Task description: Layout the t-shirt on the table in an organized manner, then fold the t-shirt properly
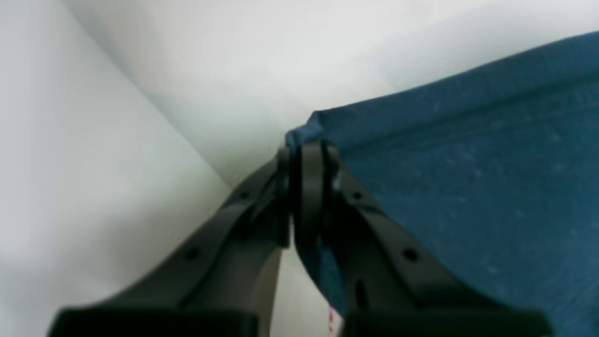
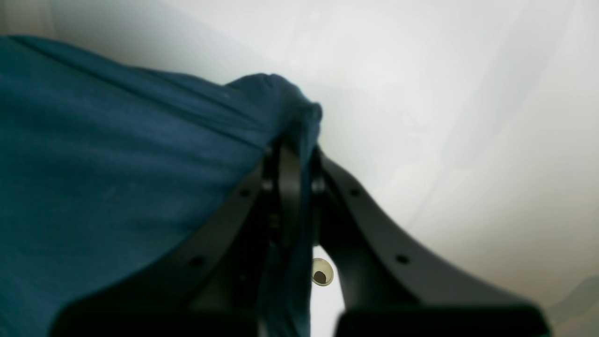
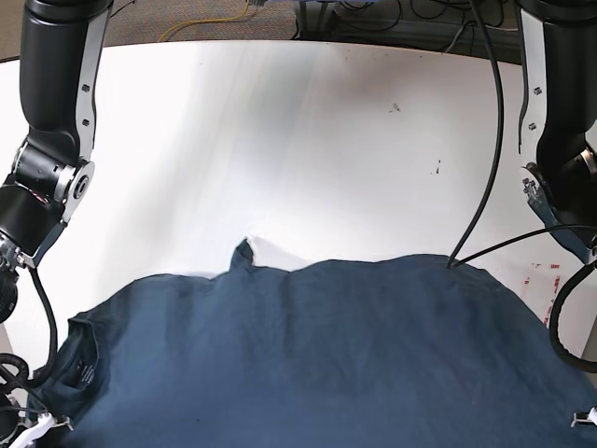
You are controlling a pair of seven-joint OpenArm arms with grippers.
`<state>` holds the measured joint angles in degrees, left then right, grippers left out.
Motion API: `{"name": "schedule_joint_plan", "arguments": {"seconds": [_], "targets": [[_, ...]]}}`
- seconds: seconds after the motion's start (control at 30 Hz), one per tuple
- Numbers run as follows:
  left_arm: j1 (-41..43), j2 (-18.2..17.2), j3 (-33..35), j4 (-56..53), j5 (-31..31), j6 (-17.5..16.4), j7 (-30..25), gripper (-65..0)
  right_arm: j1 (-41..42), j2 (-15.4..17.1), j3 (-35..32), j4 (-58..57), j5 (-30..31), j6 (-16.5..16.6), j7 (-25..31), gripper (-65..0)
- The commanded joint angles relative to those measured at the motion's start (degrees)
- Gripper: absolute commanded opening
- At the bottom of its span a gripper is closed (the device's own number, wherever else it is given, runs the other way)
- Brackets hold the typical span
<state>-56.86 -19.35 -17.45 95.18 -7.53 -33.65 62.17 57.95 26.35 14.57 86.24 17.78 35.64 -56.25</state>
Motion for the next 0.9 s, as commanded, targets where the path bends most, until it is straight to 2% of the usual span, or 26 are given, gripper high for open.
{"name": "schedule_joint_plan", "arguments": {"seconds": [0.0,0.3,0.53,0.67,0.87], "targets": [[-3.75,-0.82,-0.17,0.43,1.42,0.73,-1.21,-65.0,4.33,1.04,-1.07,0.66,-1.21,-0.96,1.35,-64.8],[-9.64,-0.65,-0.09,0.16,1.42,0.73,-1.21,-65.0,7.5,1.48,-3.62,0.75,-1.21,-0.96,1.17,-64.8],[-9.82,-0.65,2.11,0.34,1.42,0.64,-1.21,-65.0,7.15,1.65,-3.53,1.1,-1.21,-0.87,1.08,-64.8],[-6.3,-0.65,2.29,1.13,1.24,0.64,-1.21,-65.0,4.77,2.97,-2.66,2.16,-1.12,0.98,-0.06,-64.8],[1.08,-0.65,0.53,6.05,1.24,0.55,-1.21,-65.0,-1.91,3.15,2.71,9.72,-1.12,3.18,-4.81,-64.8]]}}
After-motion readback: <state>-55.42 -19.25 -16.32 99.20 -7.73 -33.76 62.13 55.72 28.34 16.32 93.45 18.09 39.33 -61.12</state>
